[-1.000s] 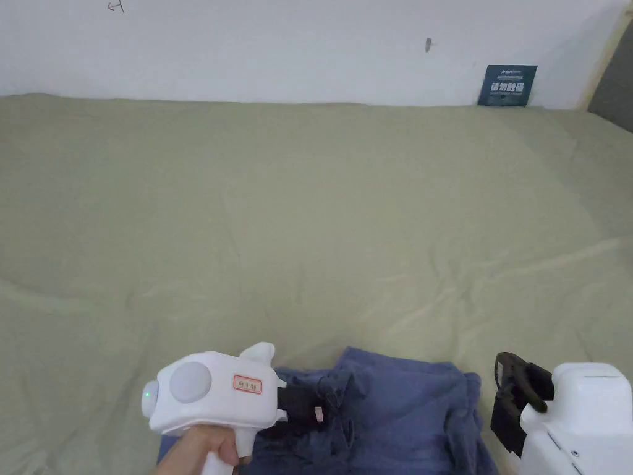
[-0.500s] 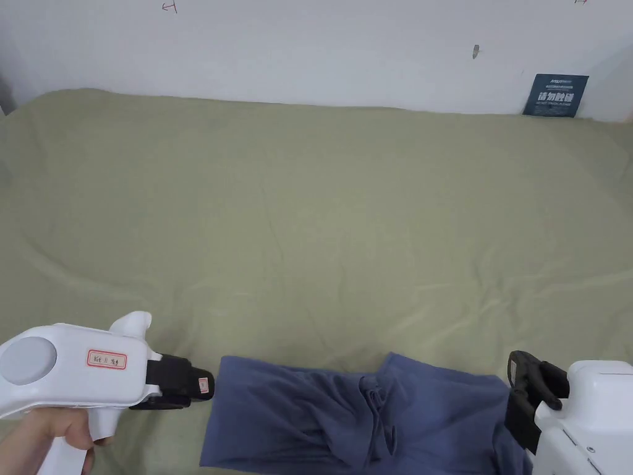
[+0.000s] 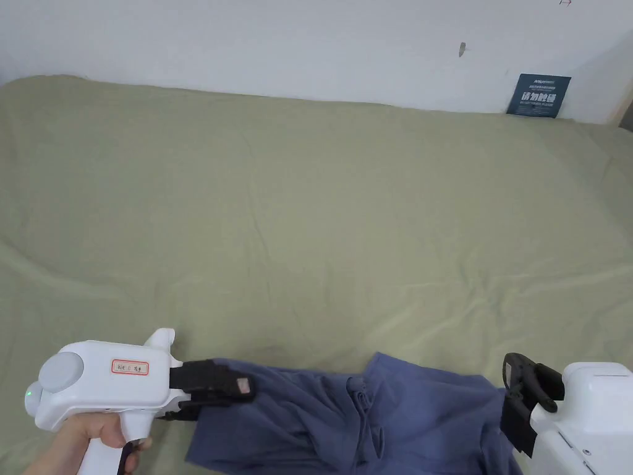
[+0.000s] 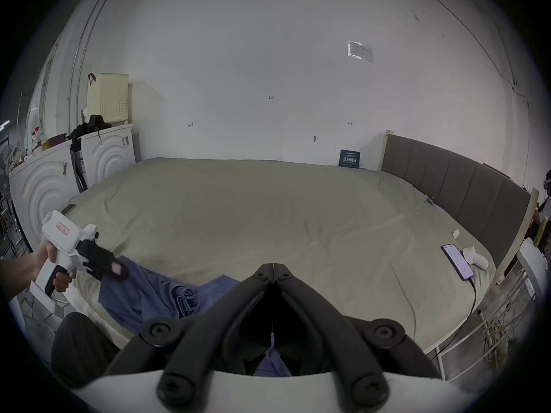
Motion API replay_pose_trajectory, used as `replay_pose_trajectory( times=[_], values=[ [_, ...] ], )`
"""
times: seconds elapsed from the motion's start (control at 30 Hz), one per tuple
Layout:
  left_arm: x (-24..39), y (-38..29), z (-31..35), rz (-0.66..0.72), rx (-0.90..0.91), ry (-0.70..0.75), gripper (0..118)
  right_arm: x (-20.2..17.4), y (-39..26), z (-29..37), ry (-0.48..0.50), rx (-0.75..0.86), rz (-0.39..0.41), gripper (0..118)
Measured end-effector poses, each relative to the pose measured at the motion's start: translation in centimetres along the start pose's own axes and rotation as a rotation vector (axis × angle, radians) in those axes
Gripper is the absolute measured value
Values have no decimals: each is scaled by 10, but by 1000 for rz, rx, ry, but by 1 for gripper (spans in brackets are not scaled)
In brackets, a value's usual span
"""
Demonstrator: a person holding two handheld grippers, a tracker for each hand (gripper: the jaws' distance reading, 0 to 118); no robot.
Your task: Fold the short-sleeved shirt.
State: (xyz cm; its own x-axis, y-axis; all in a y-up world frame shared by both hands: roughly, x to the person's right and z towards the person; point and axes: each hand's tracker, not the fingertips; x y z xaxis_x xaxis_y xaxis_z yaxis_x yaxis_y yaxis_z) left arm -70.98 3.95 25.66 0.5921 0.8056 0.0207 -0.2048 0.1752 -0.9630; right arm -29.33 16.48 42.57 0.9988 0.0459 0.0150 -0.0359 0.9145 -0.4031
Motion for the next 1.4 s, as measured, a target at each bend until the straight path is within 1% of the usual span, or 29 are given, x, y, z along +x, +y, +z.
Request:
replay_pose_trajectory(
  times=[0.03, 0.07, 0.13, 0.23, 0.27, 0.37, 0.4, 0.5, 0.53, 0.63, 0.7, 0.77, 0.8, 0.93, 1.03, 1.07, 1.2, 1.27, 1.3, 1.37, 1.4],
  values=[
    [0, 0, -4, 0, 0, 44, 13, 1, 0, 0, -2, 2, -1, 0],
    [1, 2, -4, -8, -6, 46, 13, 3, 1, 0, -5, 3, -1, 0],
    [24, -20, 6, -15, 9, 43, 13, 5, 3, 0, -6, 7, 1, 0],
    [43, -32, 20, -3, 60, 86, 13, 9, 7, 0, -5, 26, 6, 0],
    [42, -18, 28, -18, 74, 95, 13, 10, 10, 0, -4, 34, 6, 0],
    [54, -20, 59, -29, 137, 167, 13, 11, 16, 1, 4, 61, 4, 0],
    [27, -4, 73, -25, 152, 195, 13, 12, 18, 1, 9, 72, 4, 0],
    [18, 3, 127, -23, 237, 281, 13, 12, 24, 1, 16, 101, -1, 0],
    [29, -15, 136, -13, 264, 300, 13, 12, 25, 2, 20, 121, -7, 0],
    [28, -15, 175, -1, 324, 393, 13, 10, 32, 2, 8, 185, -1, 0],
    [38, -20, 188, -14, 345, 466, 13, 8, 37, 3, -6, 235, 5, 0],
    [50, -19, 193, -23, 351, 464, 13, 7, 41, 4, -35, 289, 11, 0],
    [56, -22, 192, -50, 339, 472, 13, 6, 43, 5, -44, 304, 16, 0],
    [96, -23, 171, -140, 289, 513, 13, 6, 46, 9, -69, 333, -12, 0],
    [127, -23, 139, -230, 240, 542, 13, 8, 44, 12, -83, 340, -26, 0],
    [150, -35, 121, -256, 224, 544, 13, 9, 42, 13, -86, 338, -29, 0],
    [187, -42, 61, -330, 122, 557, 13, 15, 35, 16, -92, 320, -34, 0],
    [196, -47, 25, -364, 97, 595, 13, 18, 32, 16, -89, 304, -35, 0],
    [200, -51, 4, -412, 67, 625, 13, 19, 29, 16, -91, 296, -34, 0],
    [201, -56, -30, -430, 27, 660, 13, 21, 26, 16, -96, 280, -32, 0],
    [198, -58, -48, -420, 21, 662, 20, 22, 24, 16, -95, 273, -34, 0]
  ],
)
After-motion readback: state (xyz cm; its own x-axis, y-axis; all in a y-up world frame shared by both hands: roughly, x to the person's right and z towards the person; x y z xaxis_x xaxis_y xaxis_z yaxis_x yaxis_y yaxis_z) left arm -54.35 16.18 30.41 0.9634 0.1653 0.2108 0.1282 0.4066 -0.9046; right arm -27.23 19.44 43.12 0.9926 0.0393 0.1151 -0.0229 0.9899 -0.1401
